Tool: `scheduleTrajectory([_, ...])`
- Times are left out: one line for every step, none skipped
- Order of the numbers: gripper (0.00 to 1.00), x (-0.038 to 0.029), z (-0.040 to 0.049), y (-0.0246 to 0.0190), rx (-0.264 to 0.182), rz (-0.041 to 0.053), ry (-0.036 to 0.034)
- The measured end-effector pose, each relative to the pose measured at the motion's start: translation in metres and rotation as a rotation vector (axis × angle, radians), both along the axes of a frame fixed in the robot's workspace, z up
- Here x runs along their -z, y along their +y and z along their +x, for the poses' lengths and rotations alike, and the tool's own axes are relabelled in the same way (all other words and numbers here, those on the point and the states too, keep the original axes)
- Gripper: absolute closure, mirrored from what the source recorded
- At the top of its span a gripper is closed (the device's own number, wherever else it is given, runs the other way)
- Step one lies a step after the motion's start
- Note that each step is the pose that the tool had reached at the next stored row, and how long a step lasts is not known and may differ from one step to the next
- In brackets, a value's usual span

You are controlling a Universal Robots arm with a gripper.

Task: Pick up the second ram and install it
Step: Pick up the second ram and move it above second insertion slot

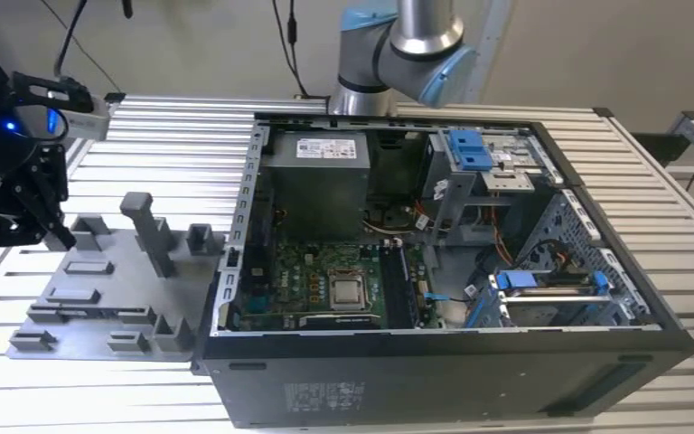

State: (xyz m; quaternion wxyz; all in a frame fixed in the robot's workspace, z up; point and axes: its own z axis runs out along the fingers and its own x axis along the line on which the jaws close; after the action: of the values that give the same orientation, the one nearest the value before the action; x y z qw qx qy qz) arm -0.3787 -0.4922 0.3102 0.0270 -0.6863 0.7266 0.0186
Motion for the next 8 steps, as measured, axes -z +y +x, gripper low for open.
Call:
scheduleTrajectory([0.89,0.0001,0.0,0.0,0.0,0.0001,-0.0001])
scheduleTrajectory([0.88,0.0001,0.0,0.0,0.0,0.0001,-0.0001])
scheduleTrajectory([0.83,0.0001,0.0,0.0,0.0,0.0001,-0.0001])
scheduleTrajectory([0.83,0.0002,0.0,0.0,0.0,0.0001,-0.0001])
scheduleTrajectory([0.76,0.0002,0.0,0.0,0.0,0.0001,-0.0001])
scheduleTrajectory([0.76,0.0002,0.0,0.0,0.0,0.0001,-0.0001])
scheduleTrajectory([0.7,0.0002,0.0,0.0,0.0,0.0001,-0.0001])
scheduleTrajectory([0.64,0.0003,0.0,0.0,0.0,0.0001,-0.0001])
